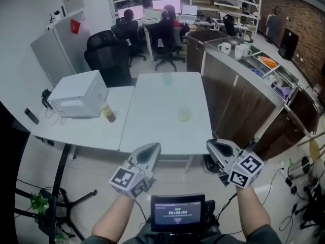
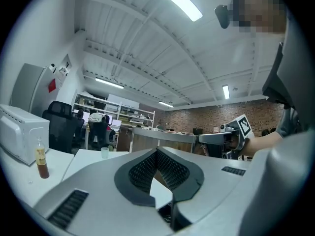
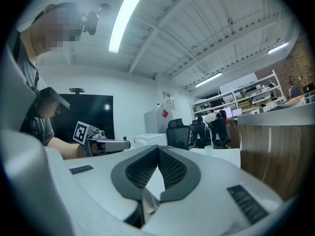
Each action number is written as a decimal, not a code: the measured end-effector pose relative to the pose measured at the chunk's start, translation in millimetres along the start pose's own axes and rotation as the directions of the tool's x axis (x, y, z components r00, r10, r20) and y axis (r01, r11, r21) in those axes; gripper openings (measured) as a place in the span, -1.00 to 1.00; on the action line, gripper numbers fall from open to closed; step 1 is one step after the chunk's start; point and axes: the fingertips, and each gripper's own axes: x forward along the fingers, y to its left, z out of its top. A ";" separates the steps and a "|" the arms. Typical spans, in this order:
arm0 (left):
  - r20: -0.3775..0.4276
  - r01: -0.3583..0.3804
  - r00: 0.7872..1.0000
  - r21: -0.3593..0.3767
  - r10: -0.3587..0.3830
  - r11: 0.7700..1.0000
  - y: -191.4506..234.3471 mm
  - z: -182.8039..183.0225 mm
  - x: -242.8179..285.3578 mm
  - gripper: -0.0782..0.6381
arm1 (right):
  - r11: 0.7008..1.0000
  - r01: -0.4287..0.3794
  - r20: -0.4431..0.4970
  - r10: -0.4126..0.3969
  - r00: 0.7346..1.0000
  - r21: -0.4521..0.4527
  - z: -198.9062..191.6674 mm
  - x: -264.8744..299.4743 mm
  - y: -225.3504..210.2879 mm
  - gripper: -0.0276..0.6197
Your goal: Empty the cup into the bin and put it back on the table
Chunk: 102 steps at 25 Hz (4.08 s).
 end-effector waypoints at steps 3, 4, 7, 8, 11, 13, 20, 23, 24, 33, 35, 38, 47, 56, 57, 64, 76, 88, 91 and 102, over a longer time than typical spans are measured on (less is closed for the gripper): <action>-0.011 -0.012 1.000 -0.010 0.012 1.000 17.7 -2.6 14.1 -0.78 | 1.000 0.021 -0.014 -0.021 1.000 -0.003 1.7 15.1 -16.2 -0.91; -0.017 -0.016 1.000 -0.022 0.016 1.000 22.0 -5.0 18.9 -0.78 | 1.000 0.025 -0.017 -0.025 1.000 -0.002 2.7 19.7 -21.5 -0.91; -0.024 -0.026 0.999 -0.031 0.025 0.999 29.8 -11.1 37.4 -0.78 | 0.999 0.031 -0.018 -0.031 0.999 0.019 1.0 28.9 -45.2 -0.91; -0.020 -0.034 0.999 -0.025 0.034 0.999 33.5 -11.1 45.3 -0.78 | 0.999 0.034 -0.009 -0.034 0.999 0.025 1.2 32.0 -54.9 -0.91; -0.007 -0.092 0.996 -0.026 0.091 0.995 54.6 -10.7 68.3 -0.78 | 0.999 0.026 0.007 -0.026 1.000 0.029 3.4 47.1 -83.5 -0.91; -0.018 -0.120 0.993 -0.031 0.119 0.992 66.3 -13.6 82.2 -0.78 | 0.999 0.000 -0.017 0.000 1.000 0.037 1.1 58.9 -99.4 -0.91; -0.049 -0.158 0.986 -0.015 0.157 0.987 92.2 -24.3 134.0 -0.78 | 0.997 -0.021 -0.060 0.025 0.998 0.069 -8.7 102.0 -157.7 -0.91; -0.084 -0.162 0.983 -0.006 0.161 0.987 109.2 -32.2 144.9 -0.78 | 0.994 -0.009 -0.093 0.020 0.995 0.110 -22.7 123.9 -172.7 -0.91; -0.089 -0.158 0.984 -0.014 0.156 0.987 114.7 -33.4 148.4 -0.78 | 0.993 -0.002 -0.102 0.014 0.995 0.116 -26.4 130.1 -177.4 -0.91; -0.117 -0.115 0.988 -0.096 0.104 0.989 178.5 -55.7 186.3 -0.78 | 0.984 0.105 -0.169 -0.080 0.982 0.143 -47.7 182.9 -217.5 -0.91; -0.123 -0.097 0.989 -0.105 0.084 0.990 191.7 -60.0 193.1 -0.78 | 0.983 0.129 -0.185 -0.103 0.977 0.134 -50.7 194.4 -223.9 -0.91; -0.138 -0.057 0.990 -0.120 0.040 0.991 208.4 -70.4 204.1 -0.78 | 0.977 0.167 -0.206 -0.137 0.969 0.133 -59.5 210.9 -232.7 -0.91; -0.213 -0.065 0.977 -0.155 0.031 0.986 235.9 -105.8 231.7 -0.78 | 0.976 0.180 -0.324 -0.132 0.937 0.123 -96.5 243.8 -251.2 -0.91; -0.279 -0.113 0.958 -0.179 0.060 0.977 249.2 -137.5 249.9 -0.78 | 0.976 0.150 -0.400 -0.076 0.913 0.157 -129.3 262.3 -269.8 -0.91; -0.285 -0.115 0.957 -0.181 0.060 0.977 249.6 -141.5 251.8 -0.78 | 0.976 0.149 -0.407 -0.074 0.911 0.156 -131.8 263.8 -271.1 -0.91; -0.332 -0.125 0.942 -0.200 0.053 0.972 248.4 -169.6 251.7 -0.78 | 0.970 0.171 -0.367 -0.098 0.925 0.172 -144.0 262.6 -280.2 -0.45; -0.413 -0.177 0.907 -0.198 0.082 0.964 252.5 -203.5 240.5 -0.78 | 0.974 0.065 -0.329 0.011 0.944 0.218 -213.6 256.0 -290.3 0.45; -0.467 -0.212 0.875 -0.137 0.126 0.968 254.8 -236.9 235.2 -0.78 | 0.989 -0.038 -0.360 0.089 0.929 0.146 -273.5 290.8 -285.4 0.61; -0.465 -0.228 0.874 -0.136 0.141 0.964 259.7 -246.7 236.8 -0.78 | 0.993 -0.031 -0.347 0.069 0.935 0.114 -272.3 297.6 -287.5 0.61; -0.464 -0.270 0.870 -0.162 0.169 0.949 269.3 -253.9 234.7 -0.78 | 0.999 0.010 -0.366 0.010 0.930 0.052 -272.6 313.5 -294.6 0.45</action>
